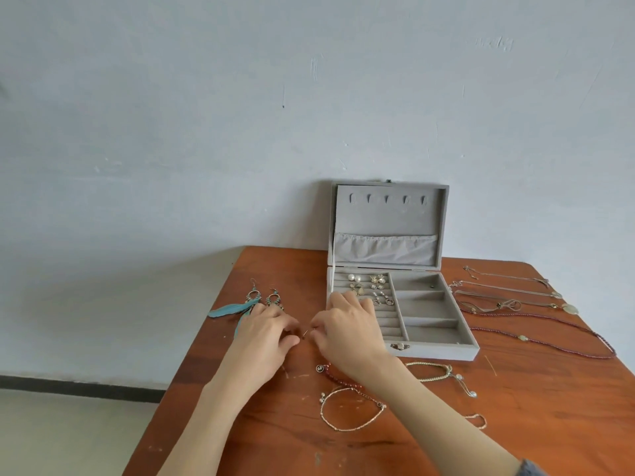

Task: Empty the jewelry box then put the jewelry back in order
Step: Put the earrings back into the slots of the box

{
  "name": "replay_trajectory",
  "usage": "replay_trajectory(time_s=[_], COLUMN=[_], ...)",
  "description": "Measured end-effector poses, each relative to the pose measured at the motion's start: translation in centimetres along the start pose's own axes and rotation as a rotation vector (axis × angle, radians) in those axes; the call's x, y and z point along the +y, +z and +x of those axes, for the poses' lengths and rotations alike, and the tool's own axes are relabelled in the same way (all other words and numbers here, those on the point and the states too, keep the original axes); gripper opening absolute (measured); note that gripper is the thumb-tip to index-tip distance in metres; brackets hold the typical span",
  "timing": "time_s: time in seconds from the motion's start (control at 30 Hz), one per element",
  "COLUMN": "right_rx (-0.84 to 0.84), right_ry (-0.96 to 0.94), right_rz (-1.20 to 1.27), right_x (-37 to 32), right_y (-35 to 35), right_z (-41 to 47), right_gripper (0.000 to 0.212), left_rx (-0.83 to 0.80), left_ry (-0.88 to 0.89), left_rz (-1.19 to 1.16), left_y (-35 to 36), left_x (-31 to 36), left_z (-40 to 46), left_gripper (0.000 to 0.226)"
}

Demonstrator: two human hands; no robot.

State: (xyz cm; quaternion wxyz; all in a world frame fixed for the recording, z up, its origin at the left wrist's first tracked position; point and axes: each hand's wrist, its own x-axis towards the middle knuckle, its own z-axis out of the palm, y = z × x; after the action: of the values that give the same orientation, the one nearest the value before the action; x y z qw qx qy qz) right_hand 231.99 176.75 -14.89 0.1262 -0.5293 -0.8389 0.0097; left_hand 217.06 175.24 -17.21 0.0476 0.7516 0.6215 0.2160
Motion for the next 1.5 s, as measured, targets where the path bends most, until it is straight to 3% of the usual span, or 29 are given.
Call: replay_trajectory(time_s=[0.27,0.33,0.47,0.77,0.93,1.1,1.33,1.5], right_rx=[0.013,0.090,0.104,0.105,0.075,0.059,0.046,-0.003], right_ry=[0.094,0.080,0.087,0.016,-0.021,-0.018,0.135,0.189], right_rz=[-0.076,-0.105,-0.158,-0.164,-0.070,0.039,0.456,0.530], right_x=[-1.0,-1.2,-1.2,-0.9,-0.6,-0.3,3.2,8.5], right_y=[0.9,0.9,1.6,1.6,1.2,0.8,-1.5,-3.0], right_z=[0.3,0.4,0.2,-0.4,-0.9,-1.4,-2.3,-2.5], right_gripper=[0.025,0.007,0.026,0.024,0.009,0.024,0.015,0.016], left_rx=[0.065,0.068,0.067,0.087,0.078,0.063,0.041,0.007], left_ry=[-0.008,0.004,0.012,-0.008,-0.025,-0.063,-0.063,0.007], left_rz=[-0.112,-0.107,-0.094,-0.086,-0.086,-0.150,-0.278,-0.279], left_y=[0.7,0.7,0.6,-0.6,-1.0,-1.4,-1.8,-0.2], left_x=[0.5,0.5,0.5,0.7,0.8,1.1,2.8,5.9], left_z=[0.4,0.4,0.2,-0.4,-1.2,-1.7,-1.0,1.4], left_gripper=[0.018,0.018,0.018,0.013,0.010,0.006,0.004,0.008])
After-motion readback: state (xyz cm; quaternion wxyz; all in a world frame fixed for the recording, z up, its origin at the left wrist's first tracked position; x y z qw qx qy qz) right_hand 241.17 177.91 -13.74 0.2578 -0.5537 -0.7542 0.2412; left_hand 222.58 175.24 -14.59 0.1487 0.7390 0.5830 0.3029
